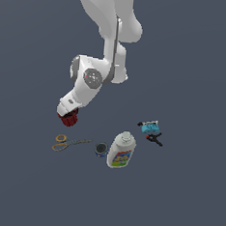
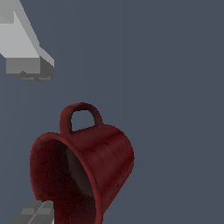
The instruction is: Pick up a designated object from a clutter of objects.
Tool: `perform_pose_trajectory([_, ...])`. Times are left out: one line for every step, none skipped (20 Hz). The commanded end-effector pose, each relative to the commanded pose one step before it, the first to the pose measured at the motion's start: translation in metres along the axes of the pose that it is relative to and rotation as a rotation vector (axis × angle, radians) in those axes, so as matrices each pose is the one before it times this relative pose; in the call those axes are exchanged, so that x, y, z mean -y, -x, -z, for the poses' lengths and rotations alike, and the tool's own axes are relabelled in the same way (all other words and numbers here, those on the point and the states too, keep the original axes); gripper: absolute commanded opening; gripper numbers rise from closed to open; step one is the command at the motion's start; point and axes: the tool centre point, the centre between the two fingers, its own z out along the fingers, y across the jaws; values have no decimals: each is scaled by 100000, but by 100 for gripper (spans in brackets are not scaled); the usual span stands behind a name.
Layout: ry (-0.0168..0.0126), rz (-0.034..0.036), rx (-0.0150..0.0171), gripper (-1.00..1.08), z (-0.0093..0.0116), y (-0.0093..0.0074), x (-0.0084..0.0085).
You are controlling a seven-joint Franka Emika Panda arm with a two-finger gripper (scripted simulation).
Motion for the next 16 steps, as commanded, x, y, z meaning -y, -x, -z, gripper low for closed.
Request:
perform_pose_trajectory([37,8,-17,108,-106,8,-9])
perform_pose_trajectory([5,48,9,108,-164,-3,3])
perform_pose_trajectory([6,68,11,108,-229,-4,6])
perform_pose_trajectory([2,69,7,108,-295,5,9])
perform_pose_trajectory([-1,84,5,108,-361,8,14])
perform_pose_trajectory([-6,97,0,108,-409,10,21])
perform_pose_trajectory([-11,109,-5,108,-361,1,24])
perform_pose_trajectory([-10,68,-6,108,-294,12,21])
perform_pose_trajectory([-12,68,-8,108,-229,3,19])
perform_pose_trajectory([-9,48,-6,108,-163,3,14])
perform_pose_trajectory([0,0,0,108,-95,15,8])
perform_pose_trajectory([0,0,0,108,-32,5,3])
perform_pose_trajectory([0,0,0,-100,0,0,0])
perform_pose_trajectory([0,0,0,-100,0,0,0])
perform_pose_trajectory([0,0,0,-100,0,0,0])
perform_pose_trajectory([0,0,0,-100,0,0,0])
